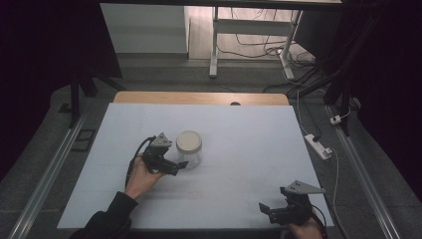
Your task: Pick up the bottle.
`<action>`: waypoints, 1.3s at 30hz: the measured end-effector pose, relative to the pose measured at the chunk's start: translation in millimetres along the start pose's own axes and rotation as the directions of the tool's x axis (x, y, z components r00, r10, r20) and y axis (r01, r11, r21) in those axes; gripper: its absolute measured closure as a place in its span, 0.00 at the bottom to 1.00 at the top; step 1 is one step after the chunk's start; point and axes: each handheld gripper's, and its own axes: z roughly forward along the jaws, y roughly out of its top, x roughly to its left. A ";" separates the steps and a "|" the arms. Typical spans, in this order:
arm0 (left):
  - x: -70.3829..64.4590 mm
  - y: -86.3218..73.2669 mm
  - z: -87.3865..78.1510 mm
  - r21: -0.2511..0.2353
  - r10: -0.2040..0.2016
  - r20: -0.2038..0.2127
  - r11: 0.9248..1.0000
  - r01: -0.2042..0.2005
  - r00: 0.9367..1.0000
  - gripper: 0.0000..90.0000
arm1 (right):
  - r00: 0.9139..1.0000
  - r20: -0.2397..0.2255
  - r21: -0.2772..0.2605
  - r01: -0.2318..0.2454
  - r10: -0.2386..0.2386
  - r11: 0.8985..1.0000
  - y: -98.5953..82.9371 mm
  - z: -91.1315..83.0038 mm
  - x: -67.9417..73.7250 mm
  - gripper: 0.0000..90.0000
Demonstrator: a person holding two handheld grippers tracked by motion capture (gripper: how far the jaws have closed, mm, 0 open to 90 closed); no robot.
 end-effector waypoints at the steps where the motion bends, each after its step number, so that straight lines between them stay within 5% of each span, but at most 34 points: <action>1: 0.6 1.8 2.3 -0.002 0.000 0.005 1.000 0.000 1.000 0.00 | 1.000 -0.001 0.001 -0.001 0.001 1.000 0.0 0.0 0.0 0.00; 7: 2.8 10.9 19.3 0.000 0.022 0.038 1.000 -0.022 0.999 0.00 | 1.000 -0.002 0.001 0.000 0.000 1.000 0.0 0.0 -0.2 0.00; 16: 6.3 18.8 38.6 -0.003 0.040 0.027 0.999 -0.040 0.999 0.00 | 1.000 -0.005 0.001 0.000 0.000 1.000 -0.1 0.1 -0.5 0.00; 39: 3.2 18.7 38.8 -0.012 0.063 0.003 0.998 -0.063 0.998 0.08 | 1.000 -0.005 0.005 0.008 -0.008 1.000 0.0 0.5 0.1 0.00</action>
